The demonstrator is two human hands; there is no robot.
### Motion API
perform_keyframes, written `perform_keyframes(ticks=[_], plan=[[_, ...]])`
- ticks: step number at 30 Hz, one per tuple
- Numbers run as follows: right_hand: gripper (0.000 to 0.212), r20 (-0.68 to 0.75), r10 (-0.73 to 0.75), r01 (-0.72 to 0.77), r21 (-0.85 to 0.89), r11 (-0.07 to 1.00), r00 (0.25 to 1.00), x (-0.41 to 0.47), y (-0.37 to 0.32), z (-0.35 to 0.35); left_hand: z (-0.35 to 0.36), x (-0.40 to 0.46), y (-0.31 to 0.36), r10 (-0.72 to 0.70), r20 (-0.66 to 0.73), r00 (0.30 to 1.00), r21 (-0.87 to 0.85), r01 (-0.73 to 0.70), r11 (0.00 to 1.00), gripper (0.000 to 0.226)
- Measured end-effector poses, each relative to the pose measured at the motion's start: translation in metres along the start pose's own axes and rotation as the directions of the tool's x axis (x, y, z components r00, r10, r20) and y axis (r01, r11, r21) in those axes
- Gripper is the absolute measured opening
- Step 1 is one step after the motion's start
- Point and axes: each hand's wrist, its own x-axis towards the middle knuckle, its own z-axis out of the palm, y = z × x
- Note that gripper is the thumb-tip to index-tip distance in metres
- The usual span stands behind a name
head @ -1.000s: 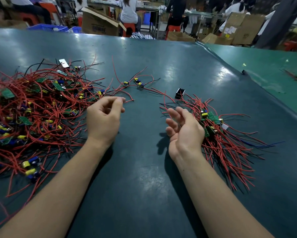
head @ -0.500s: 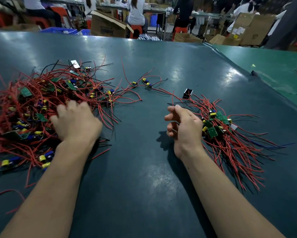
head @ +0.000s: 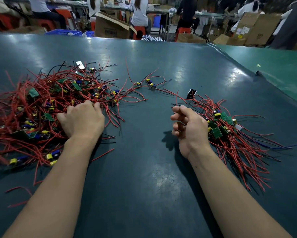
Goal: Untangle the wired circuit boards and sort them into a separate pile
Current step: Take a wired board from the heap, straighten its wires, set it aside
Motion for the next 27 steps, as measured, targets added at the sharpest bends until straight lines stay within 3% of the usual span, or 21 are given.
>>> perform_keyframes(ticks=[5, 8, 11, 13, 15, 17, 18, 20, 23, 27], plan=[[0.023, -0.006, -0.007, 0.007, -0.020, 1.000, 1.000, 0.003, 0.001, 0.000, -0.002, -0.002, 0.005, 0.066, 0.006, 0.998, -0.013, -0.066, 0.998, 0.038], [0.022, -0.011, -0.011, 0.011, -0.043, 0.999, 1.000, 0.007, 0.002, 0.003, -0.010, -0.006, 0.009, 0.098, -0.182, 0.978, -0.130, -0.123, 0.984, 0.035], [0.020, 0.057, 0.015, -0.011, -0.075, 0.997, 0.998, 0.010, 0.005, 0.009, -0.020, -0.017, 0.017, 0.160, -0.437, 0.885, -0.216, -0.276, 0.937, 0.024], [0.021, 0.205, 0.096, -0.077, -0.100, 0.992, 0.974, 0.009, 0.007, 0.013, -0.025, -0.029, 0.028, 0.277, -0.556, 0.784, -0.260, -0.481, 0.837, 0.018], [0.030, 0.369, 0.202, -0.166, -0.126, 0.978, 0.907, 0.005, 0.010, 0.018, -0.024, -0.040, 0.039, 0.470, -0.593, 0.654, -0.276, -0.714, 0.644, 0.014], [0.031, 0.449, 0.169, -0.145, -0.089, 0.986, 0.877, 0.002, 0.013, 0.020, -0.020, -0.049, 0.047, 0.617, -0.559, 0.554, -0.304, -0.829, 0.469, 0.017], [0.027, 0.445, 0.112, -0.096, -0.058, 0.994, 0.889, 0.002, 0.014, 0.020, -0.018, -0.051, 0.050, 0.653, -0.529, 0.542, -0.332, -0.840, 0.428, 0.020], [0.021, 0.362, 0.022, -0.006, -0.046, 0.999, 0.932, 0.003, 0.015, 0.018, -0.015, -0.052, 0.052, 0.666, -0.491, 0.561, -0.375, -0.826, 0.420, 0.024], [0.019, 0.216, -0.040, 0.045, -0.018, 0.999, 0.976, 0.007, 0.010, 0.015, -0.014, -0.050, 0.048, 0.597, -0.527, 0.604, -0.356, -0.795, 0.490, 0.020], [0.006, 0.081, -0.090, 0.083, 0.086, 0.993, 0.993, 0.009, 0.004, 0.014, -0.014, -0.049, 0.044, 0.322, -0.622, 0.714, -0.355, -0.624, 0.697, 0.018]])
